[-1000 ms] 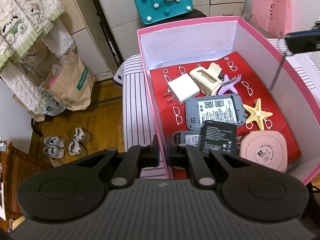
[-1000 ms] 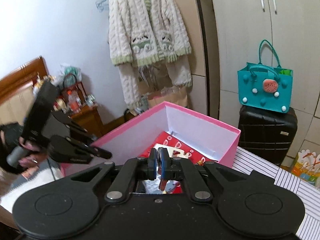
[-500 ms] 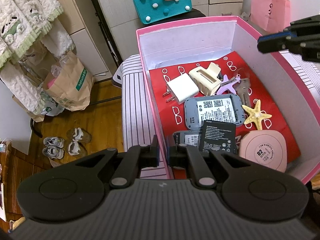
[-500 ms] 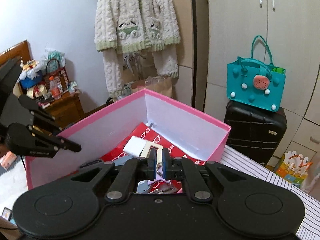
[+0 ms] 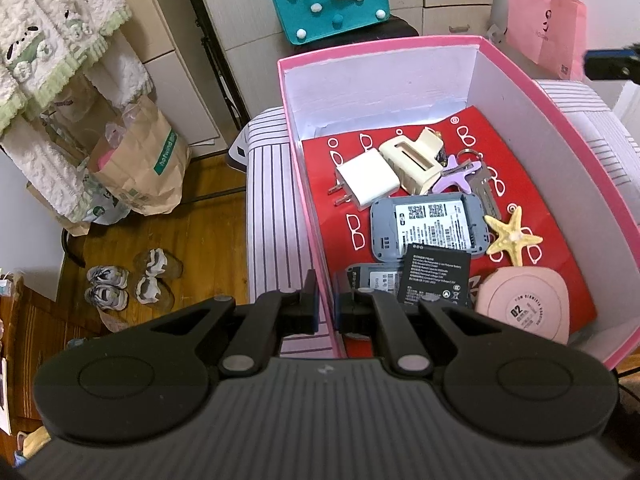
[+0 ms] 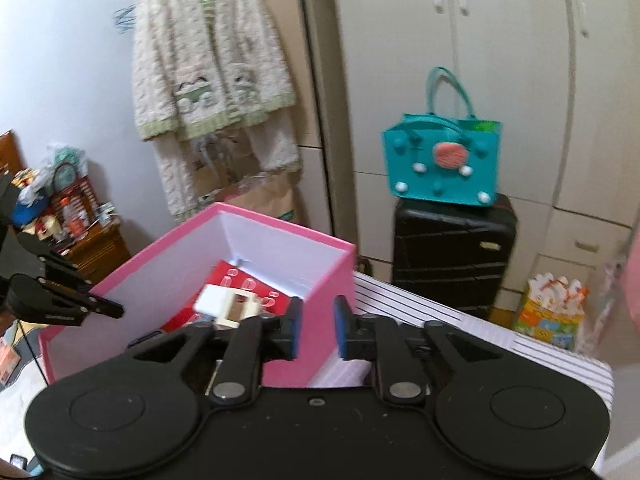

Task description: Organize rigid objects

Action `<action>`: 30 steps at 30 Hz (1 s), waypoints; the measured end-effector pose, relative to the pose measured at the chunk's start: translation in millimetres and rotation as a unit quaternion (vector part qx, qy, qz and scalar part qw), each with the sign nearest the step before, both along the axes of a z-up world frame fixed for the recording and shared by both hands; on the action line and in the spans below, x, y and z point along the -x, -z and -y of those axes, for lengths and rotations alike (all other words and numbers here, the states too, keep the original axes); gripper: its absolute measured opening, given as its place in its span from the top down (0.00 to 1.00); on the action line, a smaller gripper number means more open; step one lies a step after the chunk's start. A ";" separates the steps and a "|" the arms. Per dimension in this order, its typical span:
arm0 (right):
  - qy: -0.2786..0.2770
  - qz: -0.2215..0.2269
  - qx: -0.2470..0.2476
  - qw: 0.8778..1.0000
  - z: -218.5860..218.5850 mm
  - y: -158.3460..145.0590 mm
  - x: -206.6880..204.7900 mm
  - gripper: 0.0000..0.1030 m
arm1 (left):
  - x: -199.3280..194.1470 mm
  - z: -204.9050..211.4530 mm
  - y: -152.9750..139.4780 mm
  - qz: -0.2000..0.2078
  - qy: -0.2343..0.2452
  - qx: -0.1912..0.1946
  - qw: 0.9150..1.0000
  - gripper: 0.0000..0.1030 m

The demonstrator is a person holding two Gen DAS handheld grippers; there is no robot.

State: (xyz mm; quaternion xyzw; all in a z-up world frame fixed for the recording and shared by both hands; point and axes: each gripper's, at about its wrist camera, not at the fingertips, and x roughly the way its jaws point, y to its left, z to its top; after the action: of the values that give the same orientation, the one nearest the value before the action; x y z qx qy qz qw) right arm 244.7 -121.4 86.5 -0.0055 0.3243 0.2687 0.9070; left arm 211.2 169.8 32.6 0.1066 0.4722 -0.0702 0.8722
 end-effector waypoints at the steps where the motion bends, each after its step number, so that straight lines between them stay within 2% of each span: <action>1: 0.005 -0.003 0.001 1.000 5.3 0.9 0.2 0.71 | -0.5 -0.5 -1.4 0.000 -0.002 0.002 1.000 0.94; 3: 0.020 -0.012 0.002 1.000 18.8 4.5 -1.0 0.63 | -1.8 -2.1 -3.1 -0.003 -0.006 0.008 1.000 0.94; 7: 0.043 -0.037 0.001 0.998 36.7 18.7 -7.9 0.56 | -8.9 -4.7 -2.9 -0.012 -0.017 0.020 1.000 0.94; 9: 0.040 -0.049 0.001 0.998 39.8 29.0 -12.9 0.48 | -13.6 -6.5 -1.9 -0.019 -0.026 0.028 0.999 0.94; 14: 0.030 -0.077 -0.003 0.997 34.5 55.3 -31.4 0.35 | -26.7 -13.0 1.0 -0.036 -0.047 0.053 0.997 0.94; 19: 0.039 -0.076 0.038 0.996 12.2 81.6 -52.7 0.31 | -28.4 -13.1 -1.4 -0.025 -0.056 0.058 0.996 0.95; 23: 0.086 -0.065 0.084 0.991 -1.3 98.4 -65.4 0.16 | -25.3 -14.2 -2.5 -0.017 -0.057 0.060 0.996 0.96; 30: 0.094 -0.091 0.080 0.988 -14.4 115.9 -83.6 0.16 | -25.5 -14.0 -3.0 -0.011 -0.056 0.054 0.997 0.96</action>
State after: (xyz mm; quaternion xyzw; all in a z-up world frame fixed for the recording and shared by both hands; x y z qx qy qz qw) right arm 328.3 -107.0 -29.4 -0.0228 0.4253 0.1545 0.8915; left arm 236.7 183.8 35.6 0.0318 0.4821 -0.0481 0.8742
